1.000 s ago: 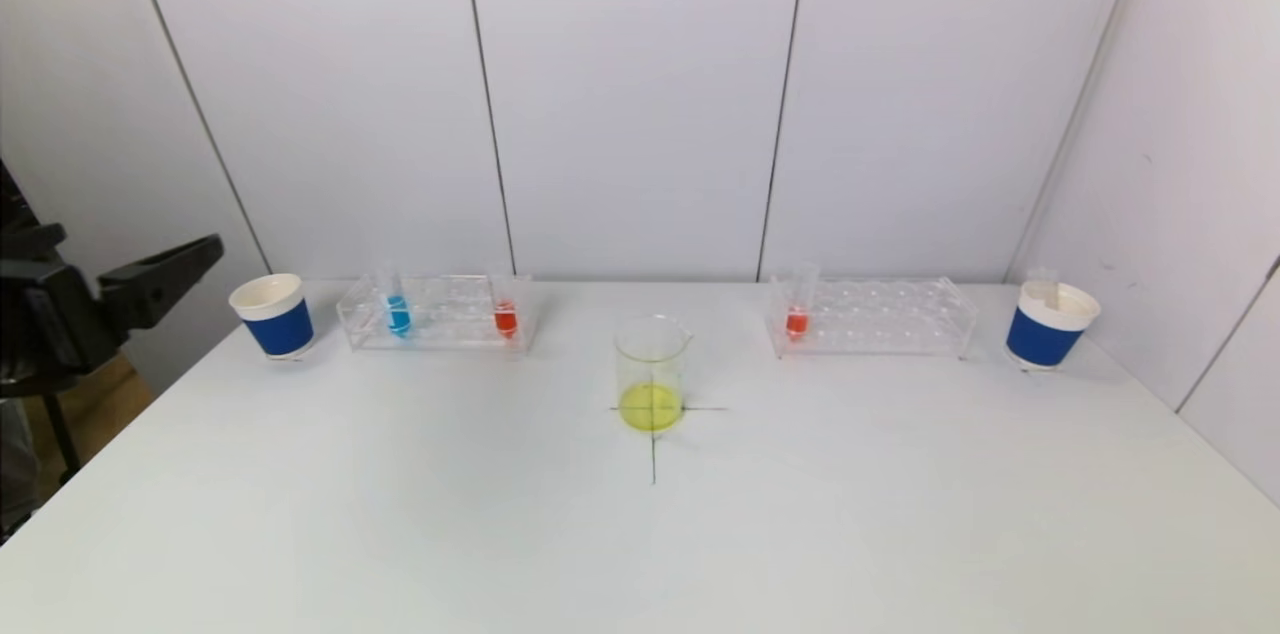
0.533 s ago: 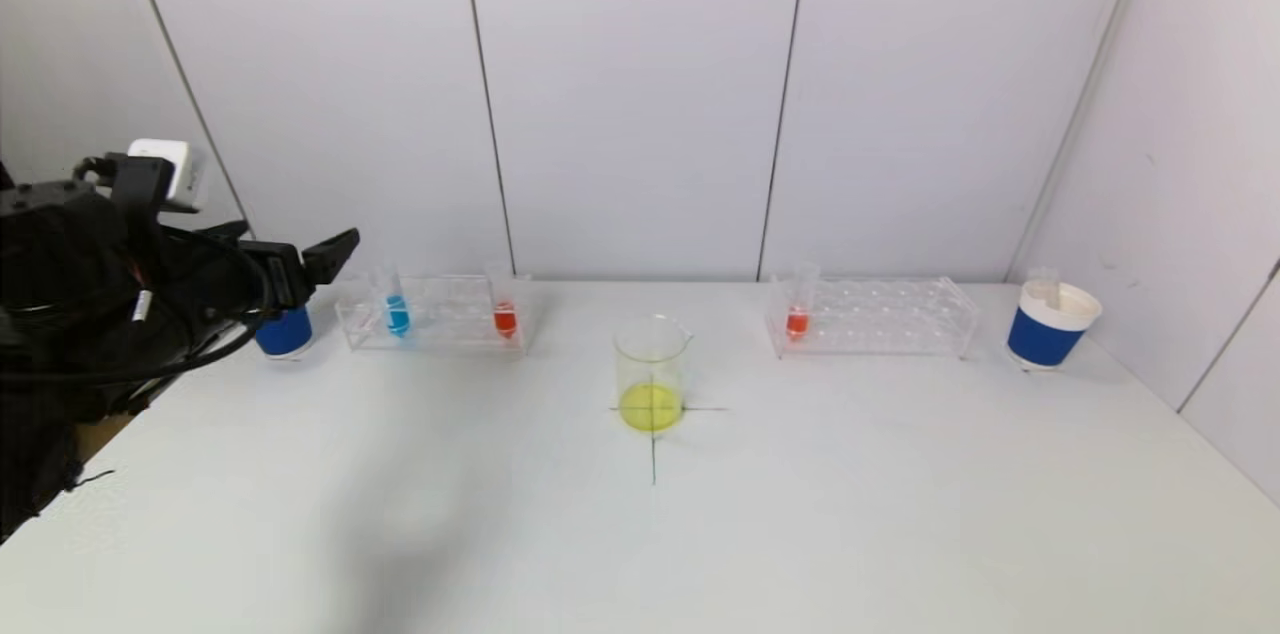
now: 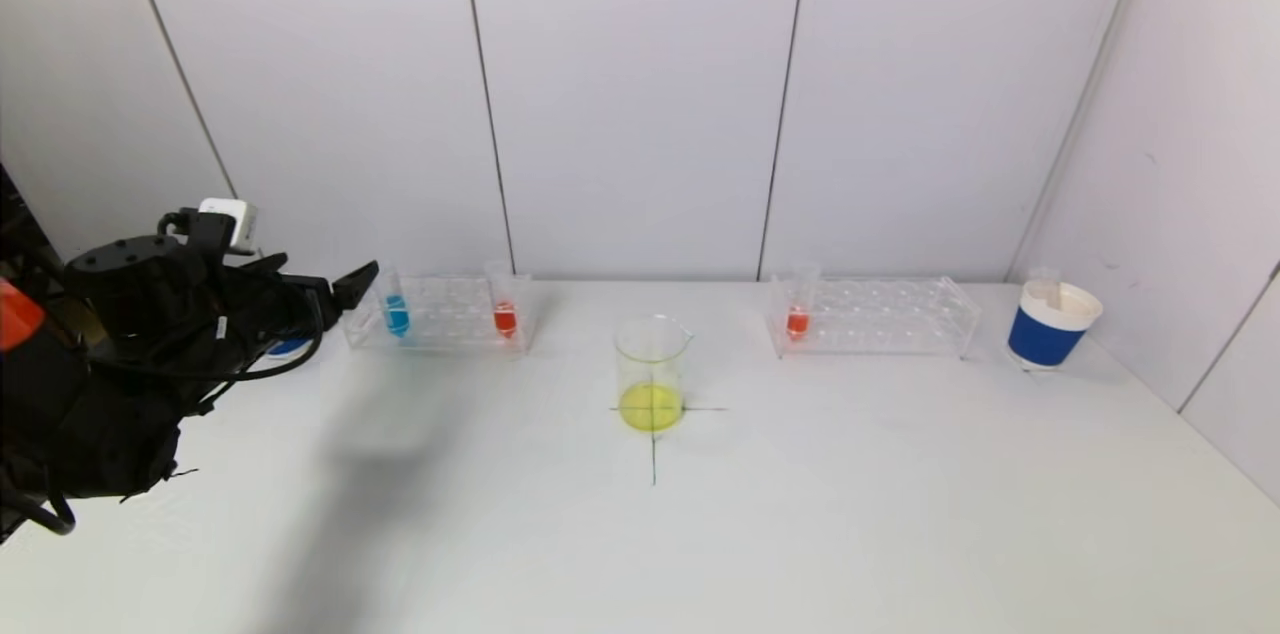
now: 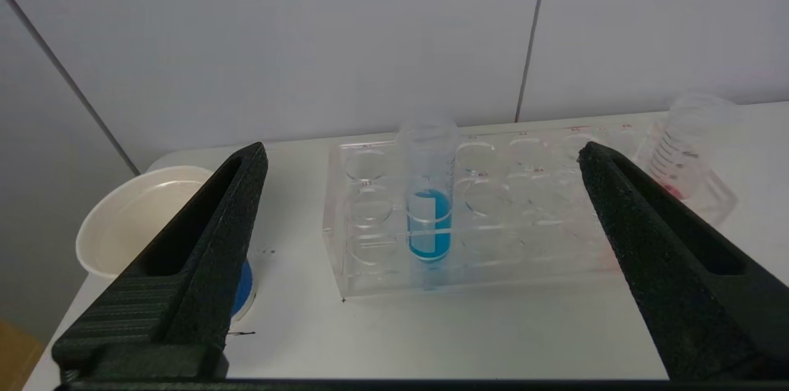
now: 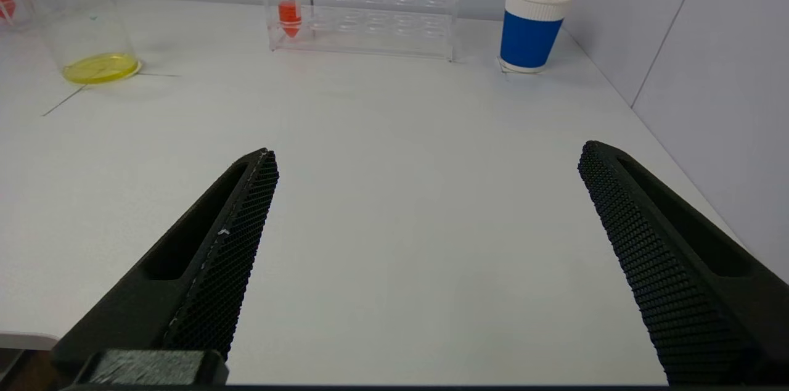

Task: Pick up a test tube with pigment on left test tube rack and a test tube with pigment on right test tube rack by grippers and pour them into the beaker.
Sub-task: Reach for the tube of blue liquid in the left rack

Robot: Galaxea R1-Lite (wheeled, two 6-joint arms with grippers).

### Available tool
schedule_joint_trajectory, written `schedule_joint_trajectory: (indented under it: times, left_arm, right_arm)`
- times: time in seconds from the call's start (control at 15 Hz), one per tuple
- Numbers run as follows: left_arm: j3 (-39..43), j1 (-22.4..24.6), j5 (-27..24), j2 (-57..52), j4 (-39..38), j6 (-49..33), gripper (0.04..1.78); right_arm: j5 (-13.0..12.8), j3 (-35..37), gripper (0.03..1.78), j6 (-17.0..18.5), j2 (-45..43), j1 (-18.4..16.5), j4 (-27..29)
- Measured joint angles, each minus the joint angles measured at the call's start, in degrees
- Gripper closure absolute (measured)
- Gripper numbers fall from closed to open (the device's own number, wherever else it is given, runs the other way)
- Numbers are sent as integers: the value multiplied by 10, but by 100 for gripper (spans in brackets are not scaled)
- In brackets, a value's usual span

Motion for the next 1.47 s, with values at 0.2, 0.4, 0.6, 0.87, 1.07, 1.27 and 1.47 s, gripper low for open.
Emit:
schedule_joint_trajectory:
  times: [0.2,0.4,0.6,0.87,1.07,1.27,1.47]
  left_arm:
    - [-10,1,0,25,-1,1,6]
    - [-28,2,0,50,-2,2,6]
    - [-47,1,0,72,-2,2,6]
    - [-69,1,0,96,0,3,6]
    - [-77,0,0,108,0,4,6]
    - [-88,0,0,117,2,4,6]
    - [-97,-2,0,122,3,4,6]
  right_arm:
    - [0,0,4,0,0,0,0]
    - [0,0,4,0,0,0,0]
    - [0,0,4,0,0,0,0]
    - [0,0,4,0,0,0,0]
    - [0,0,4,0,0,0,0]
    - [0,0,4,0,0,0,0]
    - [0,0,4,0,0,0,0]
